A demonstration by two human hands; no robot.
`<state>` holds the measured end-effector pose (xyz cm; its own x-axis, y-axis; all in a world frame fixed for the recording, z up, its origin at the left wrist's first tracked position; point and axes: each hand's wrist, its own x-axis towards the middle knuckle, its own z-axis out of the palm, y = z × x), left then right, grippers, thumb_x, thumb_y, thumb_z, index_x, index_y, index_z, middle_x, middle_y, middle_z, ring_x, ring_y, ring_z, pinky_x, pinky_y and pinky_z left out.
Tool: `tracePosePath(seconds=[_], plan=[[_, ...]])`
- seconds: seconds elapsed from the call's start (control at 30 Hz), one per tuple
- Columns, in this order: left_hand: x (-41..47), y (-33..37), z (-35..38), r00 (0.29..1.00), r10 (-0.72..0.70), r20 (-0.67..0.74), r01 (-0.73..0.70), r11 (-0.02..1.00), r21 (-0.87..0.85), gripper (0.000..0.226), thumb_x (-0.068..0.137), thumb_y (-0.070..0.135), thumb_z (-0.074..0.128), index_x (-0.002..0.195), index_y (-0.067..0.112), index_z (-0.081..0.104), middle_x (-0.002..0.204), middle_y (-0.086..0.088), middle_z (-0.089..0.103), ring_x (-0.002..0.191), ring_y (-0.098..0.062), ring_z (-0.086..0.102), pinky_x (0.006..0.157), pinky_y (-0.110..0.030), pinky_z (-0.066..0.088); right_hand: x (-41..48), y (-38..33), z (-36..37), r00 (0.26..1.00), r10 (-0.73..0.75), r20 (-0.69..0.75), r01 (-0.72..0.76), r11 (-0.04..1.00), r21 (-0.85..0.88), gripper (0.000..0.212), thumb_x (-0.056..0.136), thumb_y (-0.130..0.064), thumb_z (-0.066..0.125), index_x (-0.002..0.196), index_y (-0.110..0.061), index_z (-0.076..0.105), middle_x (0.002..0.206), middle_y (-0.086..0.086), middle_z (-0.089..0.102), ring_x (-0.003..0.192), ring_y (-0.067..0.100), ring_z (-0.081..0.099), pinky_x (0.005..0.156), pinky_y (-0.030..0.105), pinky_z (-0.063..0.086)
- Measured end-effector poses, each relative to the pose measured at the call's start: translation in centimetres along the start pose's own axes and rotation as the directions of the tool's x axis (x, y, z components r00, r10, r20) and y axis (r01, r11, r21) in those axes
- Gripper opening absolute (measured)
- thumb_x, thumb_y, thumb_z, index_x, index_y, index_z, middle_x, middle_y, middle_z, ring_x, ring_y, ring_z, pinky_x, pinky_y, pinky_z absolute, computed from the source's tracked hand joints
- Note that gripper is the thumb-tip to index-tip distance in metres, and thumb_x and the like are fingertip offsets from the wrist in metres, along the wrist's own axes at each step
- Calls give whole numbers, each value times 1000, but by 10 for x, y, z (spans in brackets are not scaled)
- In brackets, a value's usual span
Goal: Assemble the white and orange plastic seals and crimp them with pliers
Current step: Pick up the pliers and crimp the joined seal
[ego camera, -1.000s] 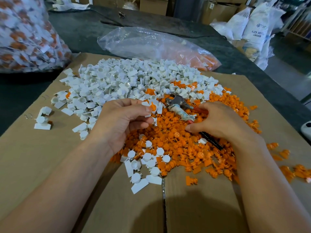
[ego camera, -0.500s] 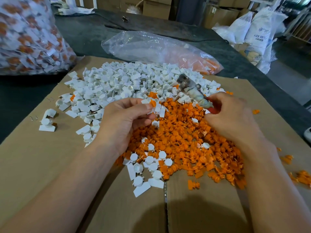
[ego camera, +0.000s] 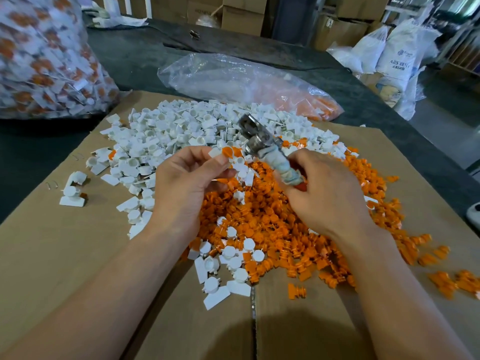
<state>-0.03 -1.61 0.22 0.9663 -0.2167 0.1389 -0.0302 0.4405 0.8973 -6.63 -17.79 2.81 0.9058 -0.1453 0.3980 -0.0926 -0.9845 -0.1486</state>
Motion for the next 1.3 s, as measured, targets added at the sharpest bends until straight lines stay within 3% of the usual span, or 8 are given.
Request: tracePosePath(seconds=[0.1,0.33,0.43,0.6,0.97,1.3], plan=[[0,0,1,1000,23,-4,-23,1000,-4,9,70,9,65,72,11,57,58,5,65,56,-11,65,47,-17,48,-3,-2,3,999,1,49,-4,999,46,35,85,-40,55,114,-22,52,104,-4,57,92,16,49,66,26,28],[0,-1,0,997,78,-6,-78,997,15,12,79,1,62,74,10,56,58,6,65,56,-7,64,47,-18,48,-3,-3,11,992,-37,120,24,994,105,41,85,-38,57,122,-20,49,113,-2,53,101,13,46,72,23,29],[-2,-2,1,995,99,4,-99,994,42,12,77,2,63,74,12,56,59,6,66,57,-8,65,48,-18,48,-3,-2,10,992,-45,117,31,992,121,38,86,-38,56,119,-19,51,109,-1,55,95,11,43,71,23,25],[-2,-2,0,993,115,11,-115,993,38,9,75,5,64,74,12,57,58,8,65,58,-7,65,48,-18,48,-2,-4,8,990,-99,103,93,994,64,30,84,-41,54,102,-18,58,85,-4,53,85,12,35,66,28,20],[-3,-2,1,989,144,25,-145,989,42,9,69,14,63,74,11,57,57,10,63,56,-2,61,48,-17,49,-4,-5,6,978,-85,191,41,975,219,17,85,-38,57,89,-23,49,74,-8,50,66,11,44,56,29,36],[-1,-3,0,992,126,6,-126,990,60,19,82,-8,56,71,8,54,55,9,63,54,-6,61,50,-18,51,-4,-7,8,971,-106,216,40,957,287,15,86,-32,59,83,-21,48,62,-7,46,56,9,44,51,28,34]])
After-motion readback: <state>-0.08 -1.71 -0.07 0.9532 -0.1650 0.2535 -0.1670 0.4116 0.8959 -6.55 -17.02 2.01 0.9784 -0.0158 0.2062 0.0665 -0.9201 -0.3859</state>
